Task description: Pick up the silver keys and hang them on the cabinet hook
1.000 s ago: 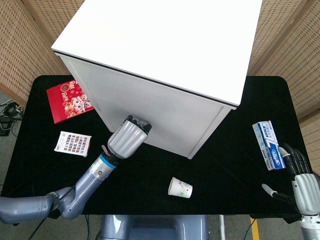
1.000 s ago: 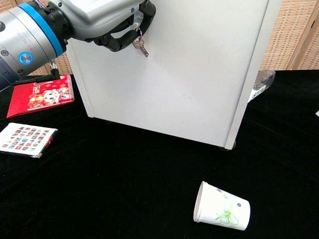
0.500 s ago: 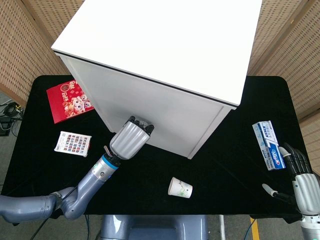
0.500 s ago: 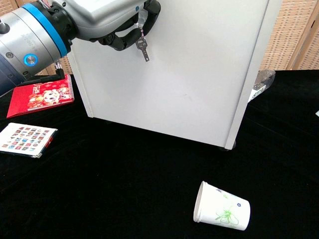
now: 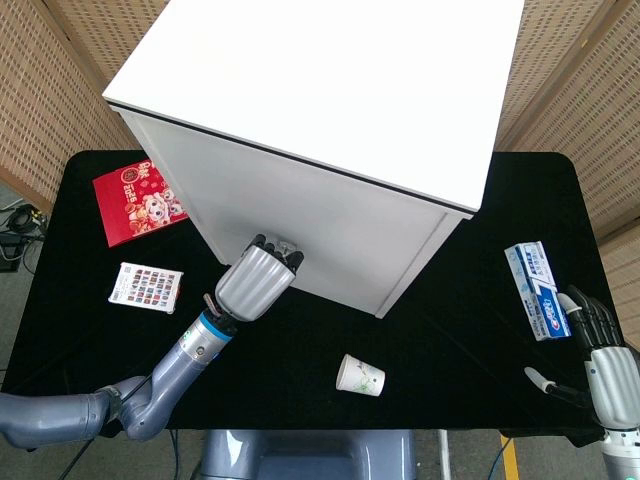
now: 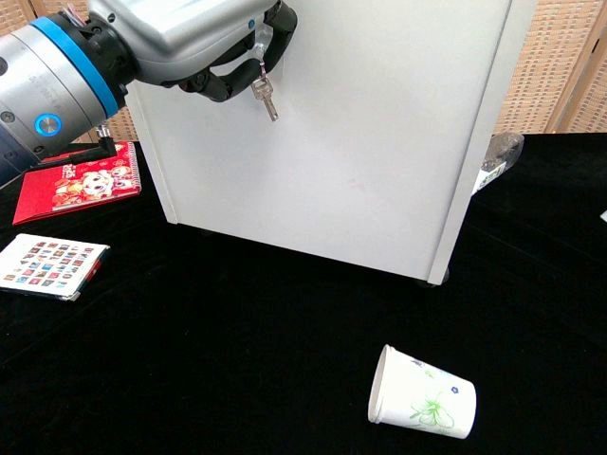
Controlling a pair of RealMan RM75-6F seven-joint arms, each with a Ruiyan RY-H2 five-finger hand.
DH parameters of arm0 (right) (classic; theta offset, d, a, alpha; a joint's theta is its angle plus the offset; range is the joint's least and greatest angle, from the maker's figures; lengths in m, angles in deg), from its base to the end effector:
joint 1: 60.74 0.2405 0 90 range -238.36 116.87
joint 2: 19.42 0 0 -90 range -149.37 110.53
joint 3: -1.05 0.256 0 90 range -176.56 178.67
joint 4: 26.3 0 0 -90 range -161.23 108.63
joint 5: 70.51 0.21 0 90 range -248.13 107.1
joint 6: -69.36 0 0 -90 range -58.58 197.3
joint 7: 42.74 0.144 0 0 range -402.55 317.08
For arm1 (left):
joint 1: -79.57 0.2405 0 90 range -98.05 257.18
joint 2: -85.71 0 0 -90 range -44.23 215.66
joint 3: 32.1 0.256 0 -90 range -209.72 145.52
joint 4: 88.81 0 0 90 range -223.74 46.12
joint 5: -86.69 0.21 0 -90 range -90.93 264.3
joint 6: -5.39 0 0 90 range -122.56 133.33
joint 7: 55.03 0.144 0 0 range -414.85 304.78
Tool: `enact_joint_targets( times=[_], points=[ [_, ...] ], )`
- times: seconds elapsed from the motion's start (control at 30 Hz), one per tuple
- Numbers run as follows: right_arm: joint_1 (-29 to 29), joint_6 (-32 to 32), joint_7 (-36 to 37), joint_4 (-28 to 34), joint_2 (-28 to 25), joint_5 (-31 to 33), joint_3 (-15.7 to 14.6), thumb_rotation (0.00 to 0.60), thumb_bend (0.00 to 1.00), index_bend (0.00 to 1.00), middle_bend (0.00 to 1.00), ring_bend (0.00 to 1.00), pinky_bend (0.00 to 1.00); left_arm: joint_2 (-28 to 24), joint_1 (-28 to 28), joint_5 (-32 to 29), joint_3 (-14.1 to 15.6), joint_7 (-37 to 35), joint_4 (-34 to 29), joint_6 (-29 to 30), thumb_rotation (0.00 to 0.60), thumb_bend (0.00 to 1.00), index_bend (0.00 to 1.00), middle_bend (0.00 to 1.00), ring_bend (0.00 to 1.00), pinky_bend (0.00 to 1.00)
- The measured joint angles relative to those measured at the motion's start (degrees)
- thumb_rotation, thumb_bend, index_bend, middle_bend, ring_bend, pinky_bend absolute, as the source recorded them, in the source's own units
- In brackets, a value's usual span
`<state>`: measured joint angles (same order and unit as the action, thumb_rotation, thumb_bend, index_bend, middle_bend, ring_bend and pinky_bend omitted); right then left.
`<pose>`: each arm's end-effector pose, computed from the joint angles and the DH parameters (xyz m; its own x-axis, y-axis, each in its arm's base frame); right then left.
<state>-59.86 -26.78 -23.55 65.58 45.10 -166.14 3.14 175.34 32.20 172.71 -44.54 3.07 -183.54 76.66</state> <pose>-0.2915 -0.1540 0.1715 0.0642 0.1031 0.9926 -0.9846 -0.1557 0.0798 -0.0281 0.3081 0.0213 0.6124 -0.5167 0.5983 0.3608 -0.4907 -0.7931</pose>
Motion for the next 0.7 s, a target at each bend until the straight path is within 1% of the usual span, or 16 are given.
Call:
enact_joint_targets(
  times=[0.27,0.33,0.43,0.5,0.57,0.7],
  points=[
    [0.0,-0.1,-0.2,0.0,0.0,-0.2,-0.1,0.600,0.10,0.01,0.00,0.00,0.00,-0.8,0.6,0.4,0.5,-0.4,0.0,0.1,0.600,0.52,0.66,0.91,0.85,0.76],
    [0.0,-0.1,-0.2,0.0,0.0,-0.2,0.0,0.600,0.10,0.01,0.00,0.00,0.00,-1.0,0.7,0.3,0.7,-0.5,-0.1,-0.1,0.600,0.50,0.63,0.91,0.85,0.76],
    [0.0,-0.1,0.0,0.0,0.0,0.0,0.0,0.600,0.10,0.01,0.00,0.00,0.00,-1.6,0.8,0.3,0.8,-0.4,-0.4,-0.2,0.600,0.43,0.59,0.91,0.85,0.76],
    [0.0,-0.1,0.0,-0.1,0.0,0.0,0.1,0.600,0.10,0.01,0.00,0.00,0.00,-1.8,1.0,0.3,0.7,-0.3,-0.7,-0.1,0.600,0.40,0.54,0.91,0.85,0.76],
    [0.0,-0.1,0.0,-0.1,0.1,0.0,0.1,0.600,0.10,0.01,0.00,0.00,0.00,-2.1,1.2,0.1,0.6,-0.2,-1.1,0.1,0.600,0.40,0.52,0.91,0.85,0.76],
    [0.0,0.0,-0.1,-0.2,0.1,0.1,0.0,0.600,0.10,0.01,0.00,0.00,0.00,-2.6,1.6,-0.1,0.3,0.1,-1.5,0.7,0.600,0.39,0.51,0.91,0.85,0.76]
  ],
)
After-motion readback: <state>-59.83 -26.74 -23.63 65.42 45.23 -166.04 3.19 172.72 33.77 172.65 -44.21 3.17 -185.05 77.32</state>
